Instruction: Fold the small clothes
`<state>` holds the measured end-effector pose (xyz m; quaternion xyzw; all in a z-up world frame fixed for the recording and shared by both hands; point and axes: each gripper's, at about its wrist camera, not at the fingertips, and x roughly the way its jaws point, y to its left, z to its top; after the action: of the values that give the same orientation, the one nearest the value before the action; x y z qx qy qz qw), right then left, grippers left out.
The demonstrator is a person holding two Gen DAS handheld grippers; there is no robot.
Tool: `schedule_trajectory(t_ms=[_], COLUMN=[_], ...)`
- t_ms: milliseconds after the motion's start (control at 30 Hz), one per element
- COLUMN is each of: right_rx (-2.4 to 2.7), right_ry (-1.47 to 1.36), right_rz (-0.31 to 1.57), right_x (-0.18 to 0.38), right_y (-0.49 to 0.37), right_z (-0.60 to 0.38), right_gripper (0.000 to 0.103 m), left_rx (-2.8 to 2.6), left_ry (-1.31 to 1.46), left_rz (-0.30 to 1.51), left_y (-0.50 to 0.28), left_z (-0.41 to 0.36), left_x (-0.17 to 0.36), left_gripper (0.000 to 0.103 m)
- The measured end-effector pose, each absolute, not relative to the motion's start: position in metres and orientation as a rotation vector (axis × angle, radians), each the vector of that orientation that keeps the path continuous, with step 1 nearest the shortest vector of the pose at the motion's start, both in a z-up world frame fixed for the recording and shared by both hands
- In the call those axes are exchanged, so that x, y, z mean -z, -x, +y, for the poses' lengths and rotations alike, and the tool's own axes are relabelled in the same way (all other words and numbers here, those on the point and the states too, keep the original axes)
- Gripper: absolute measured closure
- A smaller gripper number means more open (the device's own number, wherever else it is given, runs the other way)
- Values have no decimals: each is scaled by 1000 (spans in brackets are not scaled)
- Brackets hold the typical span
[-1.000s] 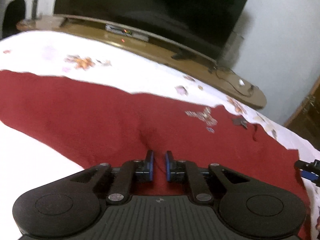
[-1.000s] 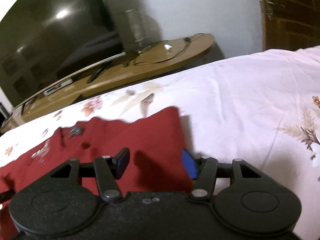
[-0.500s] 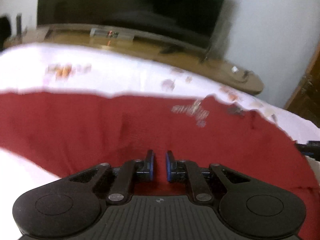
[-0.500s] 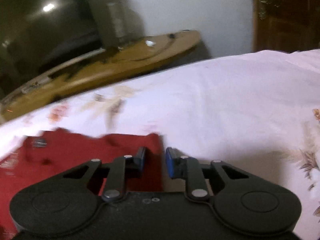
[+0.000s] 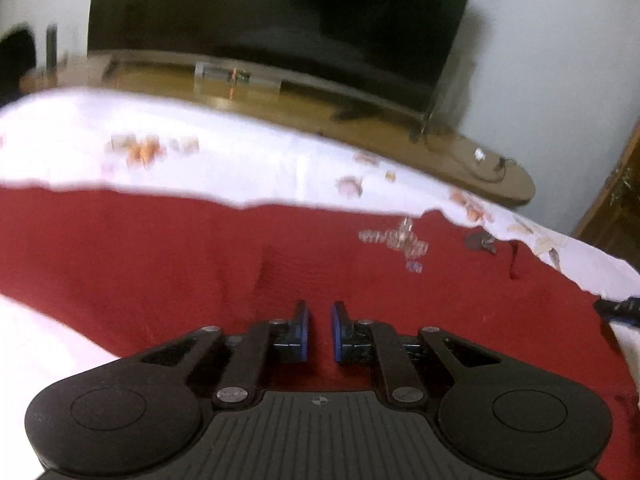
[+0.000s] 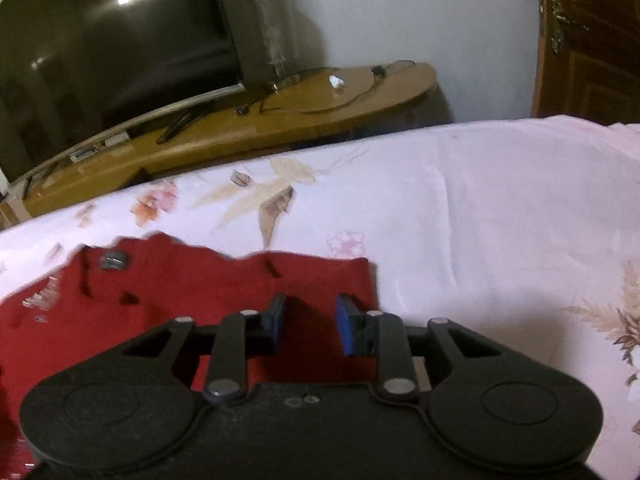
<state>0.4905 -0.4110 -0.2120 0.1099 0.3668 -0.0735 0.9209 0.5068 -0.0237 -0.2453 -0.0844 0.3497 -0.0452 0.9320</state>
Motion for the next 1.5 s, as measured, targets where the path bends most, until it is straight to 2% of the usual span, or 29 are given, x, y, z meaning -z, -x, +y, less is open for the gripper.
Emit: schedule_trajectory(t_ms=[67, 200, 333, 500, 733, 767, 800, 867, 933, 1200, 1500], right_rx=[114, 116, 55, -67, -235, -255, -275, -312, -345, -409, -377], right_ry=[-177, -103, -200, -225, -227, -222, -213, -192, -170, -192, -160], right_rz=[717, 787, 754, 754, 788, 789, 788, 783, 782, 819, 819], right_x=[205, 224, 201, 192, 201, 200, 200, 199, 200, 210, 214], right_y=[-479, -477, -463, -444, -445, -444, -442, -438, -437, -458, -478], right_z=[-397, -380, -370, -330, -236, -219, -201, -166, -128, -16, 20], right_gripper=[73, 69, 67, 64, 62, 62, 61, 59, 56, 56, 56], left_rx=[82, 70, 68, -31, -206, -219, -231, -263, -263, -262, -206], left_ry=[144, 218, 263, 343, 391, 398, 414, 440, 458, 584, 728], left_rz=[773, 791, 795, 841, 816, 805, 795, 768, 747, 741, 703], left_y=[-514, -511, -486, -457, -421, -418, -416, -414, -416, -447, -494], left_z=[-22, -8, 12, 68, 160, 174, 190, 218, 244, 333, 371], left_x=[255, 248, 236, 238, 231, 231, 231, 232, 232, 249, 274], left_gripper=[92, 92, 92, 91, 88, 79, 62, 46, 46, 46, 46])
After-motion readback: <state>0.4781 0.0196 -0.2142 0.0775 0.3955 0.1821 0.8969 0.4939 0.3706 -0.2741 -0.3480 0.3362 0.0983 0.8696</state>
